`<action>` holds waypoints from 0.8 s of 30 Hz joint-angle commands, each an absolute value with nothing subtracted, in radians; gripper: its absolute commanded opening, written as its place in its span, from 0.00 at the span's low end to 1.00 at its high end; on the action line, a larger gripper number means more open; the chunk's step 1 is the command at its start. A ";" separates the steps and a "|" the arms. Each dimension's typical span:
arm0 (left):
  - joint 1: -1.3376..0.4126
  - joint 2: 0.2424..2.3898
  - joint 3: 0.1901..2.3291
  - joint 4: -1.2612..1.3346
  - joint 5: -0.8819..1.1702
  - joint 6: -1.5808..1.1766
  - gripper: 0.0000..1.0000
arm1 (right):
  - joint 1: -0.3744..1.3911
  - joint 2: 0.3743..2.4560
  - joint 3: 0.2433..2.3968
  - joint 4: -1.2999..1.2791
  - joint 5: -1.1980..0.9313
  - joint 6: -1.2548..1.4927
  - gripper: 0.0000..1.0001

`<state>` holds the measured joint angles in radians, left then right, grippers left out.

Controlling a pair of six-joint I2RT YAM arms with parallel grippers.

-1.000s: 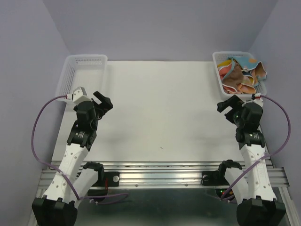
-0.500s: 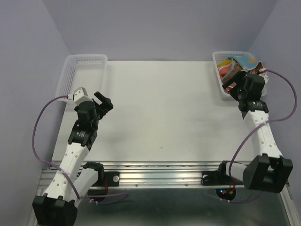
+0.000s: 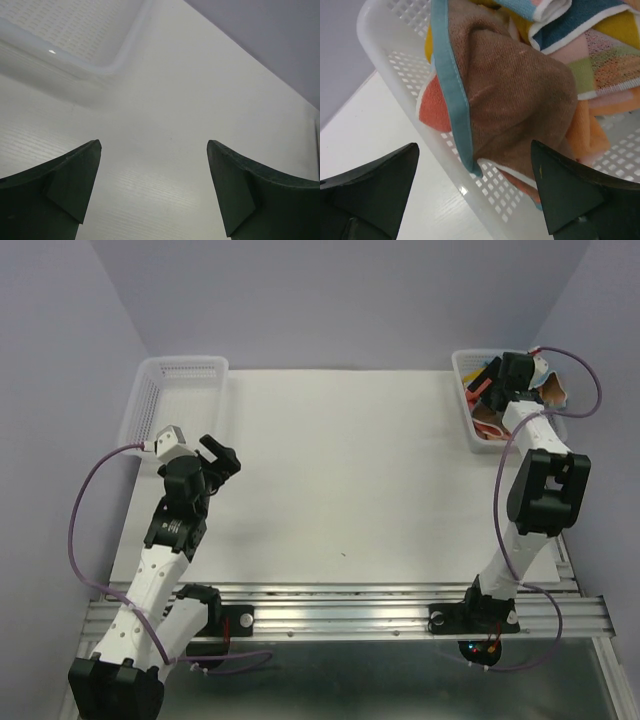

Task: Fold and stack the towels
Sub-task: Grab crumpled towel

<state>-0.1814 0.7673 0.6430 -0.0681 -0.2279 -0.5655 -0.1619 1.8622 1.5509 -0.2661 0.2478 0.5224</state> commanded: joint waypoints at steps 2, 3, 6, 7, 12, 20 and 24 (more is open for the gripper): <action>-0.184 0.755 0.624 -0.021 -0.250 -0.552 0.99 | -0.166 1.968 1.716 -0.199 0.334 0.502 0.92; -0.184 0.759 0.624 -0.023 -0.253 -0.551 0.99 | -0.166 2.003 1.753 -0.213 0.374 0.514 0.83; -0.184 0.764 0.630 -0.028 -0.259 -0.551 0.99 | -0.166 2.017 1.741 -0.233 0.463 0.555 0.53; -0.184 0.767 0.632 -0.028 -0.259 -0.552 0.99 | -0.166 2.007 1.714 -0.224 0.477 0.563 0.47; -0.184 0.779 0.632 -0.026 -0.267 -0.551 0.99 | -0.166 1.898 1.591 -0.087 0.482 0.540 0.23; -0.184 0.790 0.635 -0.028 -0.239 -0.555 0.99 | -0.164 1.711 1.614 -0.133 0.417 0.414 0.01; -0.184 0.779 0.638 -0.026 -0.209 -0.561 0.99 | -0.157 1.617 1.667 -0.190 0.266 0.376 0.01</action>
<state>-0.1814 0.7979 0.6304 -0.0639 -0.2321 -0.5655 -0.1619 1.7248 1.6009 -0.1955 0.3885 0.4381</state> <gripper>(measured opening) 0.986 0.037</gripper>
